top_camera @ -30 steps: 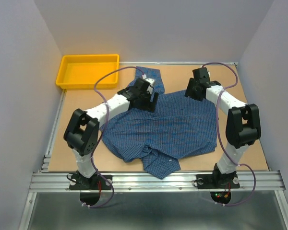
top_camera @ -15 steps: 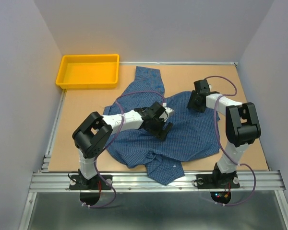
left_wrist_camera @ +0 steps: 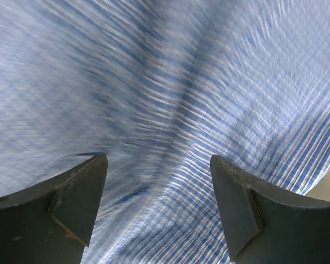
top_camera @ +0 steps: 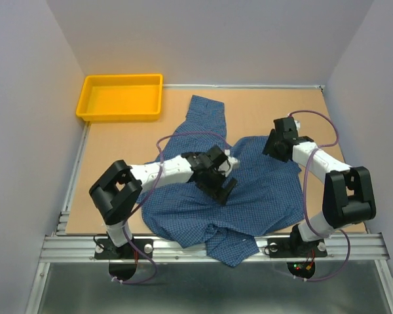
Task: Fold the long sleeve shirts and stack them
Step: Flatten the shirt out
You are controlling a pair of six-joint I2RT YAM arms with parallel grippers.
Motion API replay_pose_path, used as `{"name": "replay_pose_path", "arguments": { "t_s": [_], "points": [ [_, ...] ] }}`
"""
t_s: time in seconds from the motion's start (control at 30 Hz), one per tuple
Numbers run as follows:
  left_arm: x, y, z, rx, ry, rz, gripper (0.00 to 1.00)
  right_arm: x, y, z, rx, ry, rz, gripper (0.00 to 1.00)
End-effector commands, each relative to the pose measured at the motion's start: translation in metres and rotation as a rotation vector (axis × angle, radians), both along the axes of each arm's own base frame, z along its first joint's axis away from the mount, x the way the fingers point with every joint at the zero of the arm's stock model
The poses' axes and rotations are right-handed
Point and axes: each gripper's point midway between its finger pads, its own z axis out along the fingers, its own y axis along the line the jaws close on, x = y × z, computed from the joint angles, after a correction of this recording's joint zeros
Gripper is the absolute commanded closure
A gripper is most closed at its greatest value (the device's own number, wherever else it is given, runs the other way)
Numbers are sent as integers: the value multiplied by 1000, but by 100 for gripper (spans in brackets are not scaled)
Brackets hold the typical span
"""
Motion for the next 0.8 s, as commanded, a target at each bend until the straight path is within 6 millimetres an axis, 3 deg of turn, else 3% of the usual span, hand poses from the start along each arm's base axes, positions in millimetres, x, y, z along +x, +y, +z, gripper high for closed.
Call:
{"name": "replay_pose_path", "arguments": {
  "t_s": [0.0, 0.03, 0.07, 0.1, 0.13, 0.23, 0.3, 0.43, 0.5, 0.6, 0.63, 0.77],
  "points": [
    [120, 27, 78, -91, -206, 359, 13, 25, -10, 50, -49, -142, -19, 42],
    [130, 26, 86, -95, -242, 388, 13, 29, -12, 53, -49, -151, -23, 42],
    [158, 43, 92, -89, -271, 480, 13, 33, -12, 52, -52, -148, -26, 42],
    [180, 46, 108, -113, -315, 527, 13, 40, -13, 58, -52, -162, -26, 43],
    [204, 61, 104, -87, -333, 594, 15, 43, -14, 58, -43, -160, -28, 43],
    [247, 67, 100, -81, -349, 689, 20, 56, -12, 54, -22, -149, -37, 43],
    [277, 83, 85, -31, -348, 804, 28, 63, -11, 49, -5, -141, -48, 44],
    [302, 80, 65, -36, -315, 845, 40, 69, -13, 36, 1, -113, -68, 47],
    [311, 73, 63, -56, -316, 843, 42, 70, -14, 29, 6, -101, -80, 48],
    [321, 66, 41, -54, -299, 845, 45, 71, -17, 13, 15, -70, -105, 50],
    [329, 63, 32, -53, -302, 867, 46, 68, -21, -5, 21, -35, -132, 52],
    [330, 71, 10, -10, -272, 912, 46, 58, -30, -24, 33, 3, -176, 53]
  ]
}}
